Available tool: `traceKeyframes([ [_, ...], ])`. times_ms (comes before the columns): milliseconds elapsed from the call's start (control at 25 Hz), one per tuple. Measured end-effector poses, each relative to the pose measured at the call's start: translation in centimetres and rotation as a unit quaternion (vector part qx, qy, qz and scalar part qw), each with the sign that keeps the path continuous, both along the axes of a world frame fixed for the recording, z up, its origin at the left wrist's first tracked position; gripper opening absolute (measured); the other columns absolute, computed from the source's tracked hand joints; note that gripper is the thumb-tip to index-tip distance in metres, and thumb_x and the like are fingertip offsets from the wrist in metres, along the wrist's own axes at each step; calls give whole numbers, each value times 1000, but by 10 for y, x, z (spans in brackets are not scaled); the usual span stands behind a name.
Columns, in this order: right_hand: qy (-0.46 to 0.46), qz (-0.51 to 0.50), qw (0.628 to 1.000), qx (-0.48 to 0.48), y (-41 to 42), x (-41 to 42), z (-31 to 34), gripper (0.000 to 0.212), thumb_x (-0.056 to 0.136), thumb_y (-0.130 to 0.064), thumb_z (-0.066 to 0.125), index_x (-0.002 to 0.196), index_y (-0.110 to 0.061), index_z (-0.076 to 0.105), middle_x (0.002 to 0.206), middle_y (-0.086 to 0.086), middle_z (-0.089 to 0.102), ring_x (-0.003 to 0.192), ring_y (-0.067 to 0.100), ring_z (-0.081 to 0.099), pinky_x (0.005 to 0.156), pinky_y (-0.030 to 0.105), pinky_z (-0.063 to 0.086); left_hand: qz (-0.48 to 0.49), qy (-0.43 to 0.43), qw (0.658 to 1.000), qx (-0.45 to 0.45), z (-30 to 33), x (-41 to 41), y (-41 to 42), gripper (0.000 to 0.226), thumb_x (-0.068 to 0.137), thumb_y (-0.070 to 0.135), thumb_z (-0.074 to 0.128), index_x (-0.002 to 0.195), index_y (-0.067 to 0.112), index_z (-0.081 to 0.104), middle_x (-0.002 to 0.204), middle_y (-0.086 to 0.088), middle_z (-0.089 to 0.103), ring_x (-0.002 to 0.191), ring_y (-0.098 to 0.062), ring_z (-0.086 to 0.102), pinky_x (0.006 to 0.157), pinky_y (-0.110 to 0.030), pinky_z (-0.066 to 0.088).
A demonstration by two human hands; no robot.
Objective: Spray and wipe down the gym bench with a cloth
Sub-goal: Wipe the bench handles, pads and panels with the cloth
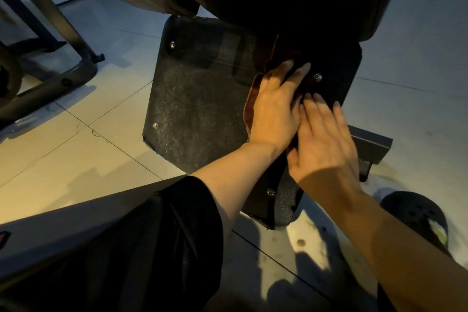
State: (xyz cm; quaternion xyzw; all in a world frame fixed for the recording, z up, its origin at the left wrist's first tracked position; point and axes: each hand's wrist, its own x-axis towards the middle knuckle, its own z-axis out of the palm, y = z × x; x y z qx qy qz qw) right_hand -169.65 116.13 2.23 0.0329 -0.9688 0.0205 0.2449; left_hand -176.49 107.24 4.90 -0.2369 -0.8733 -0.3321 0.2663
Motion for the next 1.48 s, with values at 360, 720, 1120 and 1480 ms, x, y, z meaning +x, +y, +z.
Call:
traceKeyframes([
  [360, -11, 21, 1000, -1, -62, -30, -4, 68, 79, -27, 63, 137, 5, 46, 147, 23, 39, 142, 33, 30, 118, 50, 17, 62, -50, 997, -21, -23, -29, -77, 47, 92, 12, 60, 138, 19, 51, 148, -10, 39, 139, -23, 31, 108, -20, 18],
  [720, -60, 24, 997, 45, -101, -73, -1, 73, 90, -33, 54, 148, -1, 25, 159, 18, 16, 149, 28, 7, 121, 45, 0, 172, -94, 980, 45, -35, -83, -147, 58, 80, -11, 55, 129, 19, 55, 146, -7, 42, 135, -23, 38, 112, -25, 26],
  [1120, -44, 43, 995, 78, -112, -95, -10, 77, 77, -27, 69, 140, 6, 40, 150, 25, 33, 144, 35, 24, 119, 50, 11, 256, -183, 933, 176, -35, -116, -178, 49, 82, -11, 54, 122, 17, 55, 132, -4, 52, 120, -21, 50, 106, -38, 42],
  [1480, -41, 56, 997, 40, -78, -54, -8, 78, 71, -20, 75, 136, 9, 44, 147, 25, 39, 140, 33, 33, 117, 46, 23, 120, -91, 987, 56, -20, -54, -107, 45, 86, 2, 61, 129, 15, 57, 145, -8, 43, 136, -21, 35, 115, -27, 21],
])
